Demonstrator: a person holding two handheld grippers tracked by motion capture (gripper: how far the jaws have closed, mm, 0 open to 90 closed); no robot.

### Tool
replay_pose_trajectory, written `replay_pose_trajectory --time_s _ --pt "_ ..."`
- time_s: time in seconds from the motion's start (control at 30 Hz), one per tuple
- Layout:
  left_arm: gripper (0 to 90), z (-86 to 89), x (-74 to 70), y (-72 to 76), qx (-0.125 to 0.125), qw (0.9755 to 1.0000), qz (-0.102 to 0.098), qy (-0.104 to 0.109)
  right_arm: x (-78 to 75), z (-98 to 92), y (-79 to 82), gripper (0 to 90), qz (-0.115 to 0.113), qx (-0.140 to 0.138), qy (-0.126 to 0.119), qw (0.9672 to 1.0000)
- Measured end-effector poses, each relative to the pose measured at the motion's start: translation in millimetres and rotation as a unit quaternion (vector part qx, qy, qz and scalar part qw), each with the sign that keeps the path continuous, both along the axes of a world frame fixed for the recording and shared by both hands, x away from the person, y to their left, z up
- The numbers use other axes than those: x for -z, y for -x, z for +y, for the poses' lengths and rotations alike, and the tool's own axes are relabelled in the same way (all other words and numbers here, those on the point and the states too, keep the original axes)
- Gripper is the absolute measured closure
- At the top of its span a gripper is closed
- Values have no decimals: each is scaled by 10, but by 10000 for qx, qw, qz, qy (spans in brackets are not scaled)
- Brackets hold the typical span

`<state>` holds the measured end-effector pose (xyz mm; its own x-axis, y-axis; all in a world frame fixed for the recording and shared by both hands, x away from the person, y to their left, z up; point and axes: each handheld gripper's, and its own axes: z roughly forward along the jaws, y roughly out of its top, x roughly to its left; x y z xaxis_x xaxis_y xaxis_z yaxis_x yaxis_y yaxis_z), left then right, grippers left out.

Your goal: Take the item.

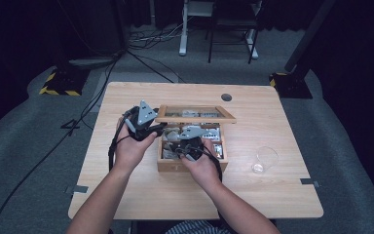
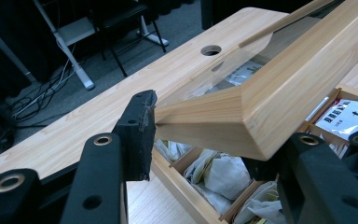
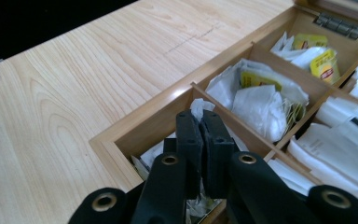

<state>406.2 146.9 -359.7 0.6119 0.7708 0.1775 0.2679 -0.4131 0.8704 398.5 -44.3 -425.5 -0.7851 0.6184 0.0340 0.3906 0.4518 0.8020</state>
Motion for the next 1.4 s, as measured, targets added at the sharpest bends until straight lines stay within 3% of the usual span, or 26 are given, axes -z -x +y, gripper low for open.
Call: replay_pose_trajectory --time_s 0.57,0.83,1.1,1.4 --pt "514 1 -6 -14 10 10000 -10 8 -282 -188 158 883 -250 -89 -500 9984" --pt "514 -1 -4 -14 8 10000 -9 15 -437 -318 279 883 -367 -128 -798 9960" --pt "513 -1 -2 -15 12 10000 -9 5 -621 -426 449 883 -587 -225 -908 9939" --pt "513 -4 -1 -16 14 10000 -14 0 -738 -634 603 883 -778 -154 -974 9921"
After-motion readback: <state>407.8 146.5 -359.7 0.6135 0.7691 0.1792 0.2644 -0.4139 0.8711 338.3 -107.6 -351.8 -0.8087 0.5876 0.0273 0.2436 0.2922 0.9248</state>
